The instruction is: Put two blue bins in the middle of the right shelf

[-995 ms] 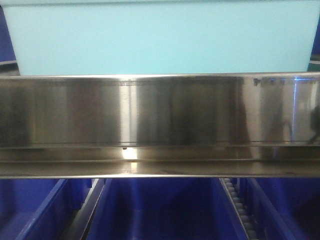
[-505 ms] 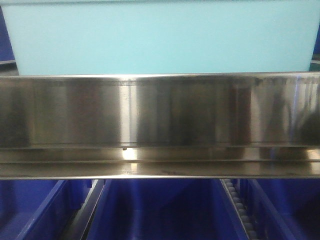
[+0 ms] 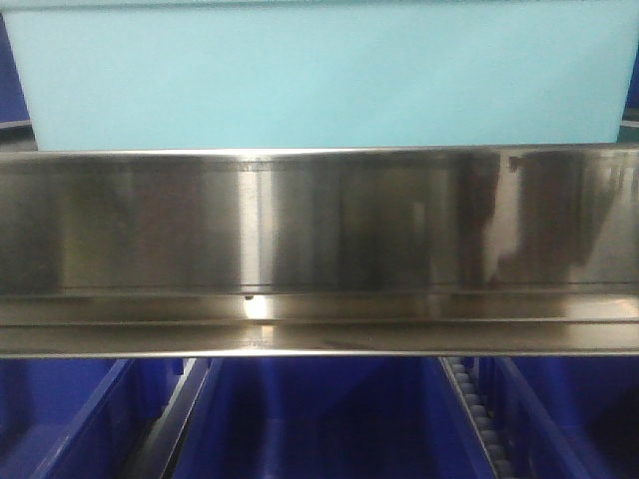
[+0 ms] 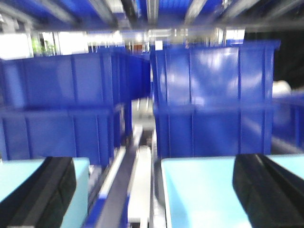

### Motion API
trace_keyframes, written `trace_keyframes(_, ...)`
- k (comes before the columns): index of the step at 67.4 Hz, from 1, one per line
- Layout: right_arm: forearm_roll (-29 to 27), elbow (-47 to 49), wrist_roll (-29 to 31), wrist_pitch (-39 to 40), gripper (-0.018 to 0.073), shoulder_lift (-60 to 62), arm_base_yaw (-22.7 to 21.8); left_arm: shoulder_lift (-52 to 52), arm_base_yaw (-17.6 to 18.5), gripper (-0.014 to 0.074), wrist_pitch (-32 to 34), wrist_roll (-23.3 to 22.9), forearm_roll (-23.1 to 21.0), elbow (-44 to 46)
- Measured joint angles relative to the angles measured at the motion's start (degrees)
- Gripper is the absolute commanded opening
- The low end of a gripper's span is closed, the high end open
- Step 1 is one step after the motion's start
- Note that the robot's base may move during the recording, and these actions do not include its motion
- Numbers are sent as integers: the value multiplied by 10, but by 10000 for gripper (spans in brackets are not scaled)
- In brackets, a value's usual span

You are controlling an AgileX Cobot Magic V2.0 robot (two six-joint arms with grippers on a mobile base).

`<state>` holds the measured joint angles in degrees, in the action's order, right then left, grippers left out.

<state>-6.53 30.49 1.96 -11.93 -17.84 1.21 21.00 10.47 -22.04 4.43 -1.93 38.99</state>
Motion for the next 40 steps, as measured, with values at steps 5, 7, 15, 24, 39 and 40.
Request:
trace_keyframes(5,0,15,0,-14,570,-28,1,28,25,551,-15,0,-6,18)
trace_keyframes(7,0,24,0,-20,570,-39,4,39,36,549,-23,0,-9,26)
trace_keyframes(15,-1,78,0,-62,570,-93,37,103,89,549,-57,0,-15,78)
trace_keyframes(24,-2,154,0,-125,570,-173,96,184,139,548,-98,0,-17,143)
trace_keyframes(39,-3,306,0,-264,570,-334,149,350,162,548,-237,-10,-24,290)
trace_keyframes(40,-3,316,0,-278,570,-349,150,361,162,548,-246,-12,-24,299)
